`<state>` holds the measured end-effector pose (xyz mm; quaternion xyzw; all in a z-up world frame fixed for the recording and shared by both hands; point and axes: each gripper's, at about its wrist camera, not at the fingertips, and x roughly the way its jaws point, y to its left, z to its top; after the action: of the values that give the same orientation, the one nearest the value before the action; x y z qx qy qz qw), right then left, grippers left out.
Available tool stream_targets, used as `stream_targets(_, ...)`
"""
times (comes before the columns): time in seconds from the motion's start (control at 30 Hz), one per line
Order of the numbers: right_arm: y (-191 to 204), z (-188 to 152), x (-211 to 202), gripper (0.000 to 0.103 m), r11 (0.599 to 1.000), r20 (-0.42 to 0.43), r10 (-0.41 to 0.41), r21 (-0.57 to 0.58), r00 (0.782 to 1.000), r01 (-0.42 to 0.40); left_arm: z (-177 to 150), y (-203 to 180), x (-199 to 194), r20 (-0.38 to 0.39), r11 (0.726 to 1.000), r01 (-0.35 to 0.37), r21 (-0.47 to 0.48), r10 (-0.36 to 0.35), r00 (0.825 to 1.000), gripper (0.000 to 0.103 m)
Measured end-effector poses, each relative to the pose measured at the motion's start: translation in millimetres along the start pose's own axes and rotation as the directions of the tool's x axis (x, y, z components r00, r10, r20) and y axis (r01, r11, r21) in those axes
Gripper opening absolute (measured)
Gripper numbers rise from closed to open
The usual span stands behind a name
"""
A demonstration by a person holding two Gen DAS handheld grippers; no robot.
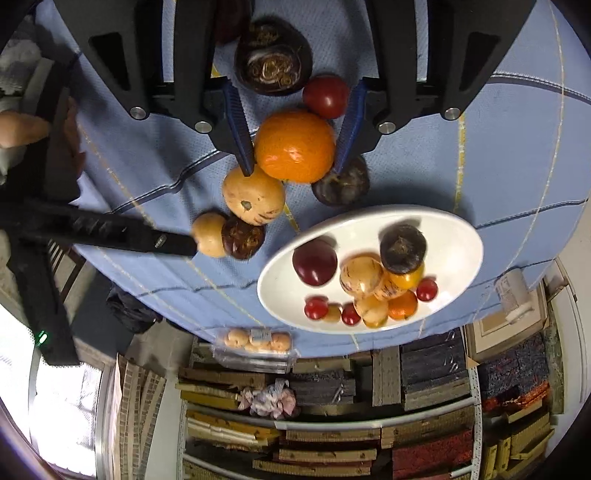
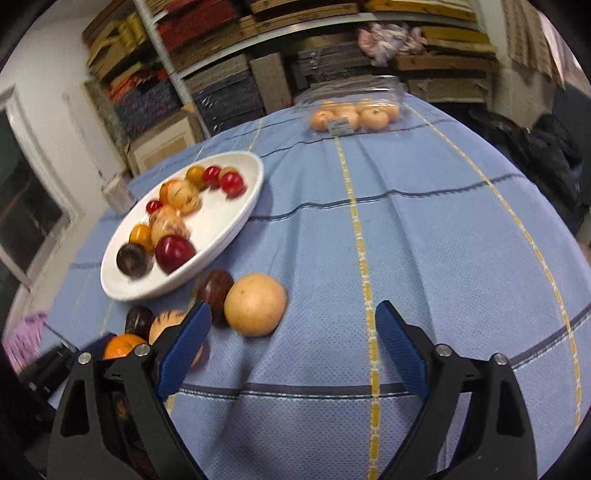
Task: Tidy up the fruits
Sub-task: 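Grasp the mandarin with left tool while right tool moves toward the beige fruits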
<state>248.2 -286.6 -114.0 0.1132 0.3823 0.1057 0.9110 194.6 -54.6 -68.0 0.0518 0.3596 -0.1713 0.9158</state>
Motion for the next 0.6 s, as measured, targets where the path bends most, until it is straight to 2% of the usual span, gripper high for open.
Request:
stream_targets(0.03,4.9,-1.2,1.7,0.082,1.000,-0.001,-0.008,-0.030,1.000,0.008,0.8,1.2,-6.2,0.016,1.000,0.006,-0.008,-0.006,1.000,0.033)
stream_targets(0.13,11.9,-4.0,8.6,0.070,0.996,-0.021,-0.028,-0.083,0.999,0.026,2.9,6.0,-16.2,0.043,0.999,0.012,-0.032,-0.010,0.999,0.033)
stream_targets(0.2,15.3,-5.7,12.7,0.066,0.993,-0.029,-0.046,-0.113,0.999,0.042,3.4,10.3,-15.7,0.036,0.999,0.013,-0.049,-0.011,0.999,0.033)
stream_targets(0.3,19.6,-6.4,14.3,0.066,0.988,-0.025,-0.061,-0.147,0.998,0.057,2.3,11.6,-12.1,0.014,0.998,0.024,-0.055,-0.023,1.000,0.033)
stream_targets(0.4,16.4,-5.0,13.8,0.066,0.990,-0.026,-0.057,-0.132,0.998,0.053,0.2,5.9,-12.6,0.009,0.999,0.036,-0.034,-0.035,0.999,0.033)
stream_targets(0.43,14.5,-4.3,13.6,0.066,0.991,-0.027,-0.055,-0.123,0.998,0.051,-0.4,3.5,-11.4,0.005,0.999,0.041,-0.024,-0.041,0.999,0.037)
stream_targets(0.5,12.5,-3.0,12.8,0.066,0.993,-0.024,-0.049,-0.110,0.998,0.046,-1.6,-4.5,-6.1,-0.005,0.999,0.041,0.008,-0.041,0.999,0.054)
stream_targets(0.6,11.1,-2.4,10.8,0.066,0.994,-0.021,-0.045,-0.103,0.999,0.042,-3.9,-15.8,2.9,-0.032,0.997,0.055,0.054,-0.054,0.998,0.060)
